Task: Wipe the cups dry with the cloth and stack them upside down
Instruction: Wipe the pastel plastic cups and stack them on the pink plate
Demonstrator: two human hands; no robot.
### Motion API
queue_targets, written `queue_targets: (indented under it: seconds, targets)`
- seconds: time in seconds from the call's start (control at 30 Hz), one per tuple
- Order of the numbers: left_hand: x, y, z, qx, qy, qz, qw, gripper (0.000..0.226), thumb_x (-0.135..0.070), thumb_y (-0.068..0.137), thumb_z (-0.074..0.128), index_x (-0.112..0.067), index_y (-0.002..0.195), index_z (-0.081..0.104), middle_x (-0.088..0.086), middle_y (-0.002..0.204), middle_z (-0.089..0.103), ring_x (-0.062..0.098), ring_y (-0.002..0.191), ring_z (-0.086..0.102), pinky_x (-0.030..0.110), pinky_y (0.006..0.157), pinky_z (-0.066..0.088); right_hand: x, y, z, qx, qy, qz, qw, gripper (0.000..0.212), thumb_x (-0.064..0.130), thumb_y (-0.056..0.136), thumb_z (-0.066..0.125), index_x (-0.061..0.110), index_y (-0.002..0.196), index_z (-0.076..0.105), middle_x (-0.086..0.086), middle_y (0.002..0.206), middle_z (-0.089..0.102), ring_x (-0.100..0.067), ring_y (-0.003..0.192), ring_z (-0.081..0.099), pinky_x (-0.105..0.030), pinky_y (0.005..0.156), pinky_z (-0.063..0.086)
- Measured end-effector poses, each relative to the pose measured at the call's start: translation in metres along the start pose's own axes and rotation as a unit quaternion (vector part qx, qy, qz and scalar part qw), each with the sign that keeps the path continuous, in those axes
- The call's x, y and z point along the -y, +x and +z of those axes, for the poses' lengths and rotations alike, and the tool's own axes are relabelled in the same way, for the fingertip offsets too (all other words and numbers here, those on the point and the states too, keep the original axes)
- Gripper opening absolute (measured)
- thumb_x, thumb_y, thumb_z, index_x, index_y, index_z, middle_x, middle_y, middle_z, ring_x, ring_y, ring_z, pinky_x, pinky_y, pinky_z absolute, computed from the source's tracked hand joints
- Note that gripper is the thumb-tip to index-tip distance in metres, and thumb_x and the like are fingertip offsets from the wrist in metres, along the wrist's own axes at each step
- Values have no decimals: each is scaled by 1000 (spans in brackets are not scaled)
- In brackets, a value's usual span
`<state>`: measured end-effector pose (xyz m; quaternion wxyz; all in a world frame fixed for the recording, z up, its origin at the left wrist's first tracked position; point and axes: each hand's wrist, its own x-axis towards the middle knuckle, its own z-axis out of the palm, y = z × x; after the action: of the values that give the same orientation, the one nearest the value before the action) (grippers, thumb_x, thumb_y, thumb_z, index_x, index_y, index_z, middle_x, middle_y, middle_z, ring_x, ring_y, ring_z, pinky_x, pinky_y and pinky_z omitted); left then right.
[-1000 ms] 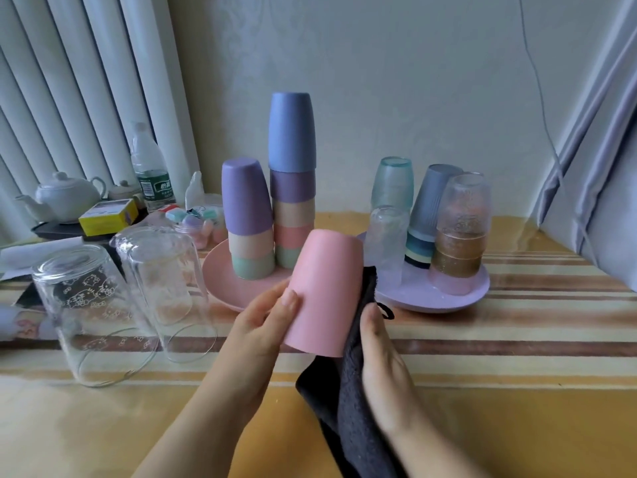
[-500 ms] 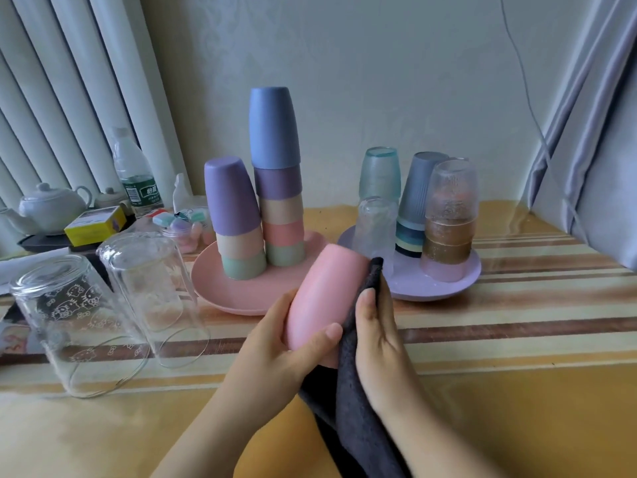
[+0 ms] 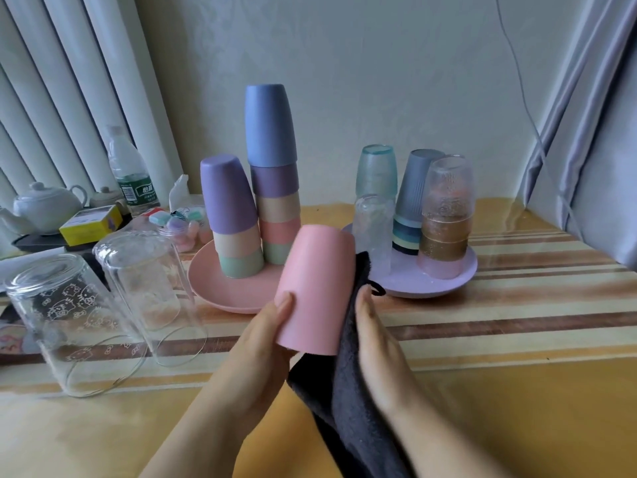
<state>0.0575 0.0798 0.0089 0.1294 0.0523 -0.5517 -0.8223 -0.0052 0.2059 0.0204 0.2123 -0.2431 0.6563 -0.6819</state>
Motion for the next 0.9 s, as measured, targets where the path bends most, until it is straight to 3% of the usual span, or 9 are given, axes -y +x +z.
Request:
queue_targets:
  seconds: [0.1,0.2,0.27,0.37,0.43,0.47,0.6,0.8,0.9]
  targets:
    - [-2,3,-6,2,12,41,999,68,-70,49,80,-36,108,74,2,126,67,16,120,60,38,99,41,2,-5,10,30,14,-16,999,57,50,83,21,36,138,28,34,129,37,36,100,36,11,77,28]
    - [1,6,-6,-75,80,86,990,82,-72,56,76,-23,121,66,4,123,68,14,114,63,36,89,52,4,-3,7,-4,25,-60,998,45,46,84,24,44,129,22,41,123,30,44,95,26,14,77,21]
    - [5,9,-5,-159,125,141,969,63,-56,74,73,-15,119,58,2,106,70,6,91,66,25,73,54,3,0,3,-26,16,-91,995,38,42,88,29,49,125,25,45,123,27,43,101,23,14,79,18]
    - [4,5,0,-207,228,202,930,28,-42,89,52,-22,104,63,-14,89,73,0,80,63,18,73,51,-5,2,7,-37,-17,-109,993,36,31,96,35,53,121,22,45,125,22,42,105,18,14,82,15]
    - [4,3,1,-187,263,198,925,28,-53,92,54,-32,108,63,-24,98,71,-7,91,63,14,78,49,-13,3,11,-41,-43,-123,991,43,25,97,38,50,126,19,41,132,21,39,113,16,12,88,14]
    - [4,3,2,-175,277,188,926,39,-60,83,54,-36,113,60,-26,104,68,-9,98,61,13,80,48,-16,4,13,-38,-54,-128,990,47,23,97,40,50,128,17,39,135,21,35,117,17,10,91,15]
    - [7,2,-3,-142,307,140,930,77,-72,57,65,-34,123,55,-22,107,67,-2,99,63,26,81,54,-21,5,18,-29,-72,-136,988,54,21,98,41,42,140,15,28,146,21,23,129,19,3,99,18]
    - [2,-2,-2,-6,330,75,941,59,-59,67,64,-39,122,55,-24,118,66,-2,113,59,17,91,49,1,10,-6,-106,-36,-136,984,34,43,97,32,43,130,24,40,126,25,41,106,21,11,88,15]
    - [-4,-10,4,60,281,23,958,50,-57,67,62,-43,114,65,-23,118,67,-3,112,60,14,88,49,12,9,-19,-119,-1,-110,987,26,30,98,26,40,123,26,42,116,25,41,97,26,14,81,17]
